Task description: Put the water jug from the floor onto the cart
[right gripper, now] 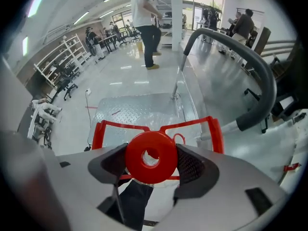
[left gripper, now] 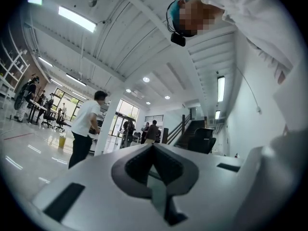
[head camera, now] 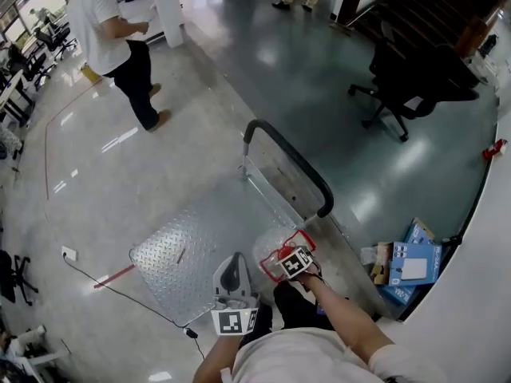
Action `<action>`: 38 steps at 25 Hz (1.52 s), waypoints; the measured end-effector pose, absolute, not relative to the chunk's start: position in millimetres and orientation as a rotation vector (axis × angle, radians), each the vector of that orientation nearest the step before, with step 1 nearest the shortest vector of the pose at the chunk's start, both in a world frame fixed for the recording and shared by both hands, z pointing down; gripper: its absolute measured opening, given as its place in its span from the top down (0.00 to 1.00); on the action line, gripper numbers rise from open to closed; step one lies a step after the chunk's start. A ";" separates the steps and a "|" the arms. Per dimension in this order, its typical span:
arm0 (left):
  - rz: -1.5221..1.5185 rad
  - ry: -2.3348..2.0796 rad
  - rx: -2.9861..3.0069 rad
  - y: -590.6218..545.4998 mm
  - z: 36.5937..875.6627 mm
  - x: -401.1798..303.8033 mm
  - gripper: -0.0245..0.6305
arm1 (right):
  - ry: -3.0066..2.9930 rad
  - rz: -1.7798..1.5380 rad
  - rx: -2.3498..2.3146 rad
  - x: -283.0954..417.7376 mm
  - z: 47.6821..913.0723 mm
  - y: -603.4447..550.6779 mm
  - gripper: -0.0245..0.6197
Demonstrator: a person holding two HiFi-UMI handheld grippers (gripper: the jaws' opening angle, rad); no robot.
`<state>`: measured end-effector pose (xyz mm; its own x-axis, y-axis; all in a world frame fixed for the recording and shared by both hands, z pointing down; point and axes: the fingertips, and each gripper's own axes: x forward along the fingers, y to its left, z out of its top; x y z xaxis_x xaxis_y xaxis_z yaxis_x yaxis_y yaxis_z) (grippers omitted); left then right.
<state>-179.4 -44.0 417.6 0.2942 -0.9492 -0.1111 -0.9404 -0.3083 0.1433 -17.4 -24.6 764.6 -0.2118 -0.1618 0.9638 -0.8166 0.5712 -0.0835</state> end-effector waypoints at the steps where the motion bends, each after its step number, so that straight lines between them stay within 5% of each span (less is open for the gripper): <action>1: -0.271 -1.828 2.474 -50.3 419.3 -180.3 0.96 | -1.708 0.738 0.808 -21.9 768.8 -32.3 0.49; 20: -0.172 -1.899 2.350 -122.4 467.3 -192.2 0.96 | -1.726 0.725 0.776 -53.5 826.5 -138.2 0.49; 38: -0.185 -1.922 2.340 -118.8 462.7 -193.2 0.96 | -1.723 0.710 0.753 -32.4 832.8 -117.5 0.49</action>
